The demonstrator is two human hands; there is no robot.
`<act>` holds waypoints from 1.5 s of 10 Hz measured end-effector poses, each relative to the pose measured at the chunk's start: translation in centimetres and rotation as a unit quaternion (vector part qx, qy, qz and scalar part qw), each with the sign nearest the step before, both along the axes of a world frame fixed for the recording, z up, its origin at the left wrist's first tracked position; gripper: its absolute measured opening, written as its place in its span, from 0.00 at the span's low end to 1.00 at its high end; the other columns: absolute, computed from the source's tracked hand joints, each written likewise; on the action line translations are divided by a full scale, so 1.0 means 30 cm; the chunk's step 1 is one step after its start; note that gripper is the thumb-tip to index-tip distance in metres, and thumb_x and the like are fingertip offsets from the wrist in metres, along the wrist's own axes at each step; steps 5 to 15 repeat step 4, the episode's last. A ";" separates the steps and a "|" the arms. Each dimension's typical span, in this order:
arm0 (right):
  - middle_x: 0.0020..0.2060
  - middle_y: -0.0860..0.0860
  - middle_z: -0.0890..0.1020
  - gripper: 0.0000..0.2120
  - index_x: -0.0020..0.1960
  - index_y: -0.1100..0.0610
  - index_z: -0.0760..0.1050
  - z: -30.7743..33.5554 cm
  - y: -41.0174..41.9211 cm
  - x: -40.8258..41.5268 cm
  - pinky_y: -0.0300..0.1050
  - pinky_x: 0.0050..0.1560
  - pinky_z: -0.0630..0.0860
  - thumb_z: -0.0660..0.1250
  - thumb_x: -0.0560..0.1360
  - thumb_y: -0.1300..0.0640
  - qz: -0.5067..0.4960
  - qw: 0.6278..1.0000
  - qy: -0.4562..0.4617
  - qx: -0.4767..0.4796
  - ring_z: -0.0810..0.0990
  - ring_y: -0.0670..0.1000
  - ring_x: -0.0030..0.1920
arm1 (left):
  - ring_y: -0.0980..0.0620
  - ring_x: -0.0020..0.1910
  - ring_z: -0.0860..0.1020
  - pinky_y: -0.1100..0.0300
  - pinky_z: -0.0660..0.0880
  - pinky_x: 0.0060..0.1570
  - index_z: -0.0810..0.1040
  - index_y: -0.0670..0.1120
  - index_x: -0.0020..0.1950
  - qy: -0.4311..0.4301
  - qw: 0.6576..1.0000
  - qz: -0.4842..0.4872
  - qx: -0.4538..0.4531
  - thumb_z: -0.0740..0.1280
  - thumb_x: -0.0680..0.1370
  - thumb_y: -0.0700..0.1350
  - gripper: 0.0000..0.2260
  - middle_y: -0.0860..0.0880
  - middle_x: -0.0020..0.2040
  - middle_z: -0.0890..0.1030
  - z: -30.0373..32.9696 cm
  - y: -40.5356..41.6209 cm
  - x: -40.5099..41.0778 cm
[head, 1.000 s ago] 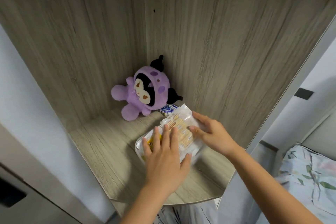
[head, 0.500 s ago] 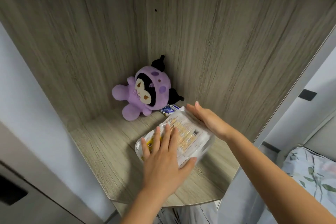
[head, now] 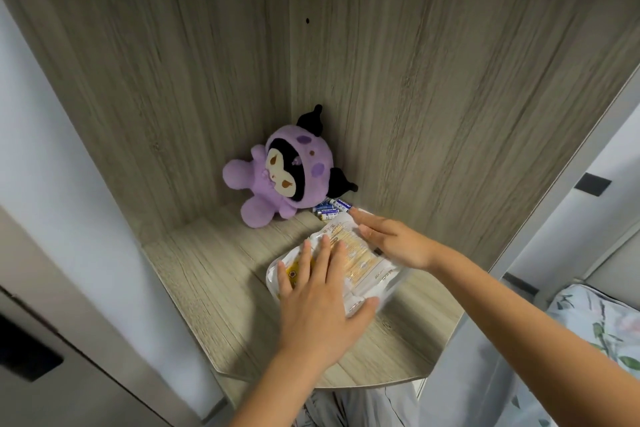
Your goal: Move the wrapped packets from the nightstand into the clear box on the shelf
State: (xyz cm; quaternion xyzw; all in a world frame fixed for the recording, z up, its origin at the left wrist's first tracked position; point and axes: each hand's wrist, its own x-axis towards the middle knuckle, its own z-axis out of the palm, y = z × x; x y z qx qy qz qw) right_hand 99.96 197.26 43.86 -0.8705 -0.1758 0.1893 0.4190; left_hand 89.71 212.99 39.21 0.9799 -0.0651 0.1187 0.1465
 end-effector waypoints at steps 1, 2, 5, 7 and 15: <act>0.76 0.47 0.57 0.24 0.77 0.56 0.55 -0.012 0.000 -0.003 0.47 0.76 0.54 0.54 0.82 0.53 0.003 0.999 -0.031 -0.013 0.57 0.45 0.75 | 0.46 0.74 0.64 0.36 0.63 0.66 0.66 0.49 0.74 0.016 1.000 0.000 -0.020 0.55 0.69 0.69 0.38 0.50 0.74 0.67 0.011 0.001 -0.005; 0.76 0.46 0.55 0.24 0.77 0.55 0.54 0.000 -0.024 -0.028 0.45 0.77 0.49 0.54 0.82 0.56 -0.060 0.993 -0.042 0.092 0.53 0.44 0.75 | 0.57 0.75 0.34 0.45 0.38 0.73 0.42 0.53 0.78 0.025 0.998 -0.024 -0.061 0.44 0.67 0.74 0.44 0.55 0.78 0.40 0.039 0.018 -0.020; 0.64 0.46 0.77 0.23 0.62 0.48 0.77 0.086 -0.137 -0.253 0.42 0.72 0.63 0.72 0.68 0.44 -0.265 0.865 -0.177 0.388 0.69 0.44 0.70 | 0.74 0.59 0.69 0.79 0.63 0.57 0.74 0.63 0.57 -0.147 0.897 0.084 -0.408 0.57 0.73 0.60 0.15 0.71 0.58 0.74 0.095 0.190 -0.142; 0.64 0.46 0.77 0.23 0.62 0.48 0.77 0.086 -0.137 -0.253 0.42 0.72 0.63 0.72 0.68 0.44 -0.265 0.865 -0.177 0.388 0.69 0.44 0.70 | 0.74 0.59 0.69 0.79 0.63 0.57 0.74 0.63 0.57 -0.147 0.897 0.084 -0.408 0.57 0.73 0.60 0.15 0.71 0.58 0.74 0.095 0.190 -0.142; 0.64 0.46 0.77 0.23 0.62 0.48 0.77 0.086 -0.137 -0.253 0.42 0.72 0.63 0.72 0.68 0.44 -0.265 0.865 -0.177 0.388 0.69 0.44 0.70 | 0.74 0.59 0.69 0.79 0.63 0.57 0.74 0.63 0.57 -0.147 0.897 0.084 -0.408 0.57 0.73 0.60 0.15 0.71 0.58 0.74 0.095 0.190 -0.142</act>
